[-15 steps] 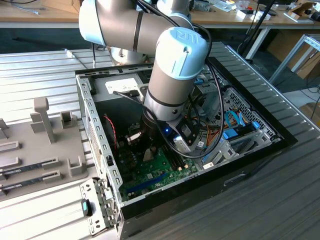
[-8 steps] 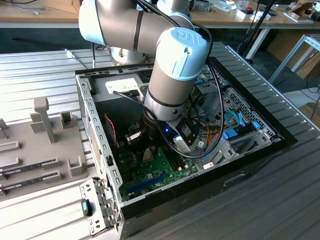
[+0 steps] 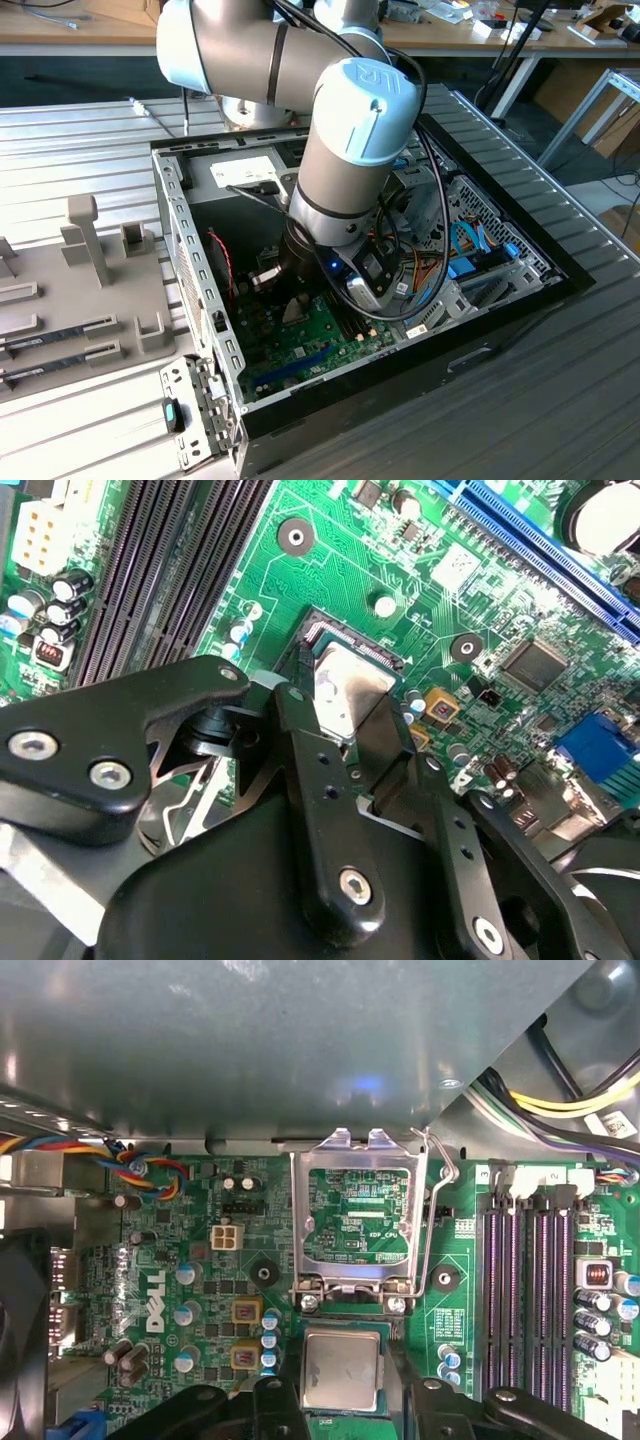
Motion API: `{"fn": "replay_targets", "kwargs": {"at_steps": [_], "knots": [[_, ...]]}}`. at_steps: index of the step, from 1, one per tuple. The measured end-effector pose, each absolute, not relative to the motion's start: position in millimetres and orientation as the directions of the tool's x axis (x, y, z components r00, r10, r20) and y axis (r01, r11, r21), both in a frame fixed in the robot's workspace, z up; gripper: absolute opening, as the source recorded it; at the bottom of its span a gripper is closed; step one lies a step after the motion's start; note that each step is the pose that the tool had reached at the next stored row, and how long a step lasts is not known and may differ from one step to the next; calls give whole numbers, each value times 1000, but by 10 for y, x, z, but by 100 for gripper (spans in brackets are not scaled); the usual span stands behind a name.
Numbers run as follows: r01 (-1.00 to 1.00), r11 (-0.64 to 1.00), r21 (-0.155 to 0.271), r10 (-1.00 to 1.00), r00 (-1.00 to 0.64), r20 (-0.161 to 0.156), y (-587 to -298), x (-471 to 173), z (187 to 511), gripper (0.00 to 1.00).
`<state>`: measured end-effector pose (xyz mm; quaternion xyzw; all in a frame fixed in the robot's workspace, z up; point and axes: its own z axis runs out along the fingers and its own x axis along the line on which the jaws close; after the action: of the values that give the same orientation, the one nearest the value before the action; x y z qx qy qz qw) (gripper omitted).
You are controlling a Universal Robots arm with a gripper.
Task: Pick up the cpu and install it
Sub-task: 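Place the cpu into insertion slot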
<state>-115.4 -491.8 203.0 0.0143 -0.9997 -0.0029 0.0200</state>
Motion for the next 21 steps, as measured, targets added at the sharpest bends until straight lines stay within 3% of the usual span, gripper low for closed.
{"fn": "replay_targets", "kwargs": {"at_steps": [21], "knots": [[-19, 1000, -19, -18, -999, 41, -4889, -1141, 2066, 42]]}}
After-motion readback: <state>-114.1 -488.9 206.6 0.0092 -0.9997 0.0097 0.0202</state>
